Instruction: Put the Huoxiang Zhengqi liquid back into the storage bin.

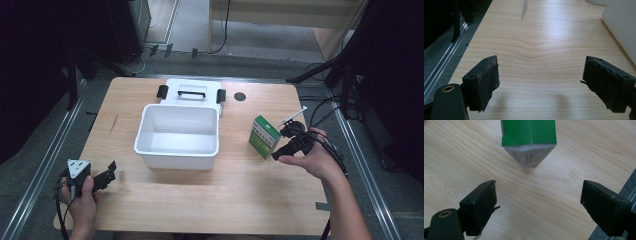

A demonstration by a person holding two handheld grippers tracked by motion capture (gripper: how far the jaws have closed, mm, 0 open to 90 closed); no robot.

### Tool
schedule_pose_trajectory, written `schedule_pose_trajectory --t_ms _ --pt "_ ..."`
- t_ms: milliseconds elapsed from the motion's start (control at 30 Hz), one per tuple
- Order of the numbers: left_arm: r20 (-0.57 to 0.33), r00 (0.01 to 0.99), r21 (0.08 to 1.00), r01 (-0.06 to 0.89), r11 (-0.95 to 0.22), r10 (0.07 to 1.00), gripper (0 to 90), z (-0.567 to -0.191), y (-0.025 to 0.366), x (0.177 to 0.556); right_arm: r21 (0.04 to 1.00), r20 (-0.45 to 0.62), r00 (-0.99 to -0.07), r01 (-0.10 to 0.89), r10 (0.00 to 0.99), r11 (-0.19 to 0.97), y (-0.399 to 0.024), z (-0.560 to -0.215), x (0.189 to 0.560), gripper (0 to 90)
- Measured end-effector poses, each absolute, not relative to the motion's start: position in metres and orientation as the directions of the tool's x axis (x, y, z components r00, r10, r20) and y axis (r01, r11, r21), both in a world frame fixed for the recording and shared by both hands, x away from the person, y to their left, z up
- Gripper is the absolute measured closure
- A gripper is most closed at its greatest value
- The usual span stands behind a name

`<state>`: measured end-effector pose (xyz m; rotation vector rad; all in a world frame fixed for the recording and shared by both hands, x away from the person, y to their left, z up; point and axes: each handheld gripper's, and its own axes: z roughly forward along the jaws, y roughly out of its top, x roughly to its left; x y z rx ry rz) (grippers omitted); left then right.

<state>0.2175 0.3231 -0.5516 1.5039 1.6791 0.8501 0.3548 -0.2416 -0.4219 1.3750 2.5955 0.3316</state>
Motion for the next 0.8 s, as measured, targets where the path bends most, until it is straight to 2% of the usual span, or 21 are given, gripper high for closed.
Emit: schedule_pose_trajectory --t_ms 367,433,600,800 --pt "-0.085 -0.061 0.859 0.502 0.104 0.995 14.2 -0.551 0.323 0.215 0.243 -0.067 -0.575 0.783 0.816 0.572 -0.233 -0.413 0.372 13.7" --pt "-0.076 -0.092 0.874 0.472 0.11 0.993 14.1 -0.551 0.323 0.213 0.236 -0.062 -0.578 0.784 0.814 0.575 -0.229 -0.41 0.375 13.8" --pt "-0.098 -0.092 0.888 0.442 0.129 0.991 13.7 -0.551 0.327 0.211 0.236 -0.037 -0.603 0.77 0.797 0.593 -0.22 -0.405 0.384 17.0" --pt "-0.076 -0.084 0.91 0.401 0.103 0.994 13.6 -0.551 0.326 0.209 0.227 -0.025 -0.61 0.768 0.792 0.598 -0.206 -0.404 0.397 23.5"
